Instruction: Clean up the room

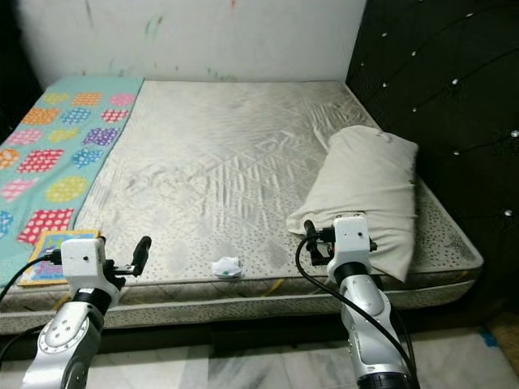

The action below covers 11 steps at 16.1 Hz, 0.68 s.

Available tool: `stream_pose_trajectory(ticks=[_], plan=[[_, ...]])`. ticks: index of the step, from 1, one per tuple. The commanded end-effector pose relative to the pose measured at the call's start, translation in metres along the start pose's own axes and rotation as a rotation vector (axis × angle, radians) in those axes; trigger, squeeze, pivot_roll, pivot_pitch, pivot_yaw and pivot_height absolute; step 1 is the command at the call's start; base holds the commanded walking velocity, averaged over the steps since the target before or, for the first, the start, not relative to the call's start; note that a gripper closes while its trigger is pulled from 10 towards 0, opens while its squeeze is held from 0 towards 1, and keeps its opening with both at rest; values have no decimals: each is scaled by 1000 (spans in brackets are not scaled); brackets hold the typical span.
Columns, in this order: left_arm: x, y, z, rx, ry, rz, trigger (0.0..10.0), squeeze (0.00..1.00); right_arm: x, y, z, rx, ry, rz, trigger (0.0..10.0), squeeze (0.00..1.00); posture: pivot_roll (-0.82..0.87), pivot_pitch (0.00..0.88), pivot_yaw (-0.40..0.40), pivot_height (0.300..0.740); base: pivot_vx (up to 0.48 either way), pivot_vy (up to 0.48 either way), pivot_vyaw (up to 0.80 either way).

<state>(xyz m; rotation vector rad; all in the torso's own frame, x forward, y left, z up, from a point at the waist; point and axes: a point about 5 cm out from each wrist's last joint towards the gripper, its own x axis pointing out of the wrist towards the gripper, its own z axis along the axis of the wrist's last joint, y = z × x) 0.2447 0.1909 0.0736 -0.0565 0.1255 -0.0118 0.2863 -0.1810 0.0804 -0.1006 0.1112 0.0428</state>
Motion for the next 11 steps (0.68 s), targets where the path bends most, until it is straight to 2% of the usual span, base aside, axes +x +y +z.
stream_pose_trajectory(ticks=[1, 11], plan=[[0, -1, 3, -6, -6, -4, 10000, 0, 0, -1, 0, 0, 7, -7, 10000, 0, -40, 0, -36, 740, 277, 0, 0], [1, -1, 2, -8, -1, -8, 10000, 0, 2, -1, 0, -9, 7, -12, 10000, 0, -42, 0, -36, 740, 284, 0, 0]])
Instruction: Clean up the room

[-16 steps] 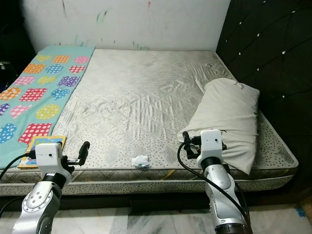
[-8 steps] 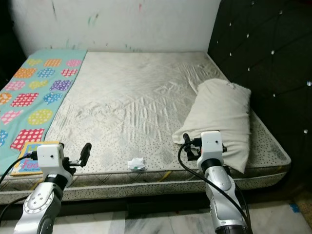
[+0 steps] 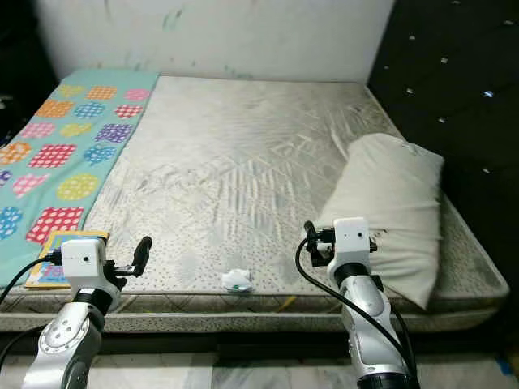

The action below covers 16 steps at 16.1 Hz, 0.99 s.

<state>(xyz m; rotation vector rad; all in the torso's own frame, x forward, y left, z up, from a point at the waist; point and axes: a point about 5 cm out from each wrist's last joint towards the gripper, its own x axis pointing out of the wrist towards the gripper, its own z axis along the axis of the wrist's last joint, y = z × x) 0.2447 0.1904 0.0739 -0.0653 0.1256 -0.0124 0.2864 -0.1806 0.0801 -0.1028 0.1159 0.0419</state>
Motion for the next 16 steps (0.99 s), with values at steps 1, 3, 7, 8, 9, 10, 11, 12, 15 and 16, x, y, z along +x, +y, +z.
stream_pose_trajectory(ticks=[1, 3, 7, 8, 9, 10, 11, 12, 15, 16], plan=[[1, -1, 2, 2, 0, -7, 10000, 0, 2, -2, 1, -7, 2, -12, 10000, 0, -42, 0, -36, 740, 289, 0, 0], [1, -1, 1, 3, 2, -7, 10000, 0, 2, -3, 1, -10, 1, -16, 10000, 0, -42, 0, -37, 740, 277, 0, 0], [2, -1, 1, 4, 2, -8, 10000, 0, 4, -4, 1, -11, 0, -21, 10000, 0, -42, 0, -35, 740, 271, 0, 0], [2, -1, 1, 4, 2, -10, 10000, 0, 4, -4, 1, -12, 0, -22, 10000, 0, -42, 0, -35, 740, 277, 0, 0], [3, -1, 1, 5, 3, -12, 10000, 0, 4, -4, 1, -12, 0, -23, 10000, 0, -43, 0, -34, 740, 277, 0, 0], [3, -1, 1, 6, 4, -13, 10000, 0, 4, -4, 1, -12, 0, -24, 10000, 0, -43, 0, -34, 740, 281, 0, 0], [3, -2, 1, 6, 5, -13, 10000, 0, 4, -4, 1, -12, 0, -24, 10000, 0, -43, 0, -34, 740, 281, 0, 0], [3, -2, 1, 7, 4, -12, 10000, 0, 4, -4, 1, -12, 0, -24, 10000, 0, -43, 0, -34, 740, 281, 0, 0], [4, -2, 1, 9, 3, -13, 10000, 0, 5, -4, 1, -14, -2, -25, 10000, 0, -42, 0, -34, 740, 285, 0, 0], [4, -2, 2, 6, 1, -15, 10000, 0, 5, -4, 1, -14, -3, -27, 10000, 0, -42, 0, -34, 740, 311, 0, 0]])
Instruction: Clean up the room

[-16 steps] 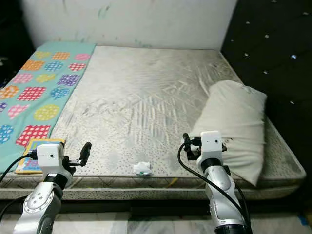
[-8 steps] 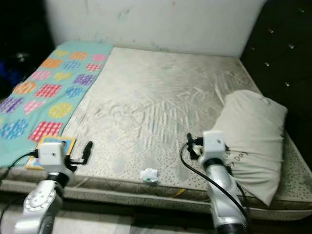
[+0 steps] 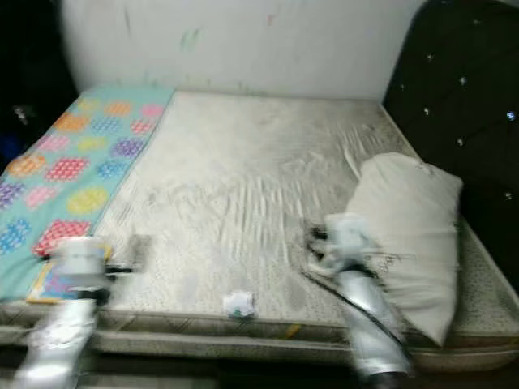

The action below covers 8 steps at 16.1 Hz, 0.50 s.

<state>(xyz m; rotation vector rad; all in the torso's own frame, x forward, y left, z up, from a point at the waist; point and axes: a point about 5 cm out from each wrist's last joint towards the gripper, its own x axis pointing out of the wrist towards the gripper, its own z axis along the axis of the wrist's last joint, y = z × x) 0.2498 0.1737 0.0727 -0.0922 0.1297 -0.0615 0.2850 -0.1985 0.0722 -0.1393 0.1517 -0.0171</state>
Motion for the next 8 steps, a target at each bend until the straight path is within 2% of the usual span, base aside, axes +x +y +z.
stream_pose_trajectory(ticks=[1, 2, 5, 8], plan=[[-2, 14, 4, 30, -6, 34, 10000, 0, 5, 13, 12, 19, -43, 30, 10000, 0, -42, 0, -34, 740, 315, 0, 0], [-1, 14, 4, 30, -7, 38, 10000, 0, 6, 13, 12, 20, -44, 30, 10000, 0, -43, 0, -33, 740, 266, 0, 0], [0, 14, 4, 27, -9, 49, 10000, 0, 7, 13, 12, 20, -46, 30, 10000, 0, -42, 0, -35, 740, 0, 0, 0], [2, 16, -1, 2, 45, 79, 10000, 0, 8, 13, 12, 22, -45, 32, 10000, 0, -41, 0, -36, 740, 0, 0, 0]])
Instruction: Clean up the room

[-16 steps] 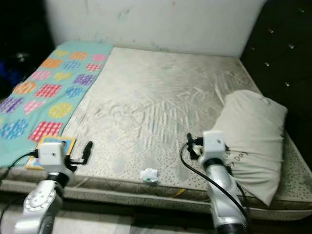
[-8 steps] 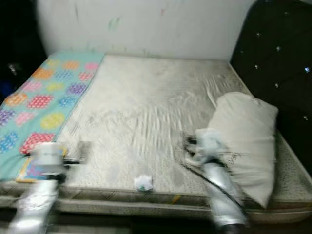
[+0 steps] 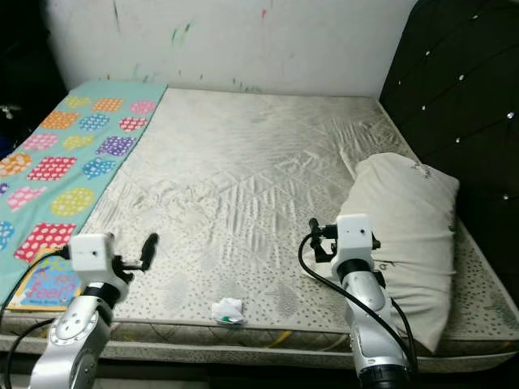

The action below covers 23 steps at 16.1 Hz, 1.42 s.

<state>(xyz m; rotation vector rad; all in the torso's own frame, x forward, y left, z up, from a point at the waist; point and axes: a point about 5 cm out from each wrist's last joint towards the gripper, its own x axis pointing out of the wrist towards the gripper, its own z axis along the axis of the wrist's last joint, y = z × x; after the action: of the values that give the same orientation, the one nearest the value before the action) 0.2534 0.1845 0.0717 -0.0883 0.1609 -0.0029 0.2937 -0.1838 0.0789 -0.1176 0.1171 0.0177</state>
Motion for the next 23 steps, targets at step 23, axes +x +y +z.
stream_pose_trajectory(ticks=[23], plan=[[-32, -9, -3, -29, 33, -49, 10000, 0, -53, 11, 3, 50, 91, 60, 10000, 0, -83, 31, -21, 740, 0, 0, 0]])
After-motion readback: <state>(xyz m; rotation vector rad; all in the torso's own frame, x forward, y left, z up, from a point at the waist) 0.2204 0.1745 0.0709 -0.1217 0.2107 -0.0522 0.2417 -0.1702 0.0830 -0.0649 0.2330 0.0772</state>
